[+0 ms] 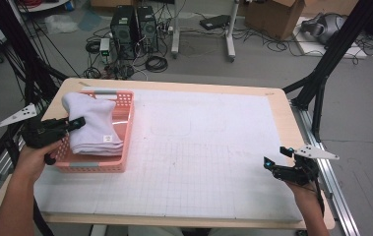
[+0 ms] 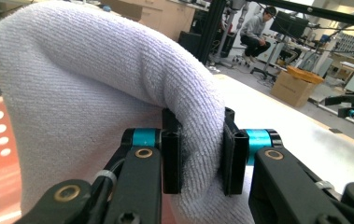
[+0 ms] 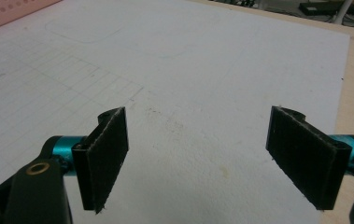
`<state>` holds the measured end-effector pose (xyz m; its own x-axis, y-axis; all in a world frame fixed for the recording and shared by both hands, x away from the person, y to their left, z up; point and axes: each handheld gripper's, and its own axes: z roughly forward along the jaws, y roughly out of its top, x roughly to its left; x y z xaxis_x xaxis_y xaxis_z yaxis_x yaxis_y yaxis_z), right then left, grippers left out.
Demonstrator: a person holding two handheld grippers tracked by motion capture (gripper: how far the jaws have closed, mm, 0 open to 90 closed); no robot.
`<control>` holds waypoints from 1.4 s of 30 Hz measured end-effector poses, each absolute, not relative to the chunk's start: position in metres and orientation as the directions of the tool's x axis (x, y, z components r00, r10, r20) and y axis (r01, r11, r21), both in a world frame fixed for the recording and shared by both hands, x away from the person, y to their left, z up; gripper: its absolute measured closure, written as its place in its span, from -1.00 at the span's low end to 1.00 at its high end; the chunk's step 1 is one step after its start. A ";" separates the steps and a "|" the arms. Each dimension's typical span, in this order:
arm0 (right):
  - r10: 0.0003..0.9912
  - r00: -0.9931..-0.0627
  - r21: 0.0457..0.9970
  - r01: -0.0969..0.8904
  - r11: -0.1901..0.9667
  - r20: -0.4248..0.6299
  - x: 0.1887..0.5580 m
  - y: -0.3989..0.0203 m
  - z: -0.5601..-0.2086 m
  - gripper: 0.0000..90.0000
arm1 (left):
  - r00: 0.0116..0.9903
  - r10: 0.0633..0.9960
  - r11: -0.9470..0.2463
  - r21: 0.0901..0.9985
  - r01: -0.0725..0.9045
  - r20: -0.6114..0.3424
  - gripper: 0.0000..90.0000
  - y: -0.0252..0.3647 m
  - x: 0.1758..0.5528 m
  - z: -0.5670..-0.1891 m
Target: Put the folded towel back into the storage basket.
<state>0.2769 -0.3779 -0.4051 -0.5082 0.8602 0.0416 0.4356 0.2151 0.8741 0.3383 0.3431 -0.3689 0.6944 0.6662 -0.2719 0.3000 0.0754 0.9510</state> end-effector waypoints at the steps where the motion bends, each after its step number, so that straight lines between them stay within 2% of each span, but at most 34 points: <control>1: 0.861 -0.507 0.875 0.435 0.213 0.042 0.277 -0.378 -0.405 -0.55 | 0.686 0.670 0.079 0.946 0.314 -0.284 0.62 0.344 0.339 -0.369; 7: 0.857 -0.514 0.875 0.432 0.219 0.039 0.278 -0.377 -0.405 -0.55 | 0.644 0.705 0.041 0.924 0.381 -0.297 0.52 0.346 0.340 -0.367; 12: 0.858 -0.512 0.874 0.435 0.216 0.043 0.277 -0.376 -0.404 -0.55 | 0.593 0.757 -0.045 0.883 0.467 -0.275 0.43 0.346 0.341 -0.367; 18: 0.858 -0.513 0.875 0.434 0.216 0.042 0.277 -0.376 -0.404 -0.55 | 0.555 0.790 -0.098 0.841 0.532 -0.259 0.47 0.342 0.344 -0.368; 23: 0.858 -0.512 0.876 0.433 0.214 0.043 0.277 -0.377 -0.403 -0.55 | 0.581 0.767 -0.118 0.829 0.547 -0.274 0.55 0.334 0.347 -0.368; 29: 0.856 -0.515 0.877 0.429 0.217 0.040 0.277 -0.376 -0.404 -0.55 | 0.610 0.742 -0.099 0.854 0.511 -0.279 0.57 0.327 0.351 -0.366; 31: 0.858 -0.511 0.876 0.434 0.212 0.046 0.277 -0.377 -0.403 -0.55 | 0.584 0.769 -0.115 0.841 0.528 -0.262 0.56 0.327 0.352 -0.367; 33: 0.858 -0.511 0.877 0.432 0.210 0.047 0.276 -0.377 -0.403 -0.55 | 0.519 0.820 -0.126 0.809 0.574 -0.241 0.41 0.329 0.354 -0.367; 35: 0.858 -0.513 0.878 0.429 0.215 0.041 0.276 -0.378 -0.403 -0.55 | 0.471 0.847 -0.109 0.785 0.610 -0.248 0.12 0.332 0.354 -0.366; 38: 0.858 -0.512 0.876 0.433 0.212 0.045 0.277 -0.377 -0.403 -0.55 | 0.449 0.856 -0.088 0.783 0.616 -0.257 -0.13 0.335 0.353 -0.365; 42: 0.856 -0.516 0.879 0.428 0.212 0.044 0.277 -0.376 -0.403 -0.55 | 0.358 0.904 -0.013 0.821 0.571 -0.235 -0.22 0.345 0.348 -0.351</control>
<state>0.2769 -0.3761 -0.4032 -0.5155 0.8557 0.0443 0.4279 0.2123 0.8785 0.3481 0.3452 -0.3514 0.3579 0.9036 -0.2353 0.5711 -0.0125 0.8208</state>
